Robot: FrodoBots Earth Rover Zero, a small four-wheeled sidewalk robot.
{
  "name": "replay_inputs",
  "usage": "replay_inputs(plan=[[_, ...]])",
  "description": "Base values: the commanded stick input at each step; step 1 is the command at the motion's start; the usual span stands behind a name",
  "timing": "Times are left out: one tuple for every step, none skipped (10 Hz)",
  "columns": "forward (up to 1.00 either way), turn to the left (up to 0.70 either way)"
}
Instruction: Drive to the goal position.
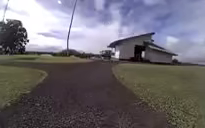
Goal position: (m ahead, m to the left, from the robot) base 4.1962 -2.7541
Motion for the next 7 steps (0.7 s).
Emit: replay_inputs(plan=[[0.50, -0.03], [0.50, 0.00], [0.50, 0.00], [0.50, 0.00], [0.50, 0.00], [0.50, 0.00], [0.50, 0.00]])
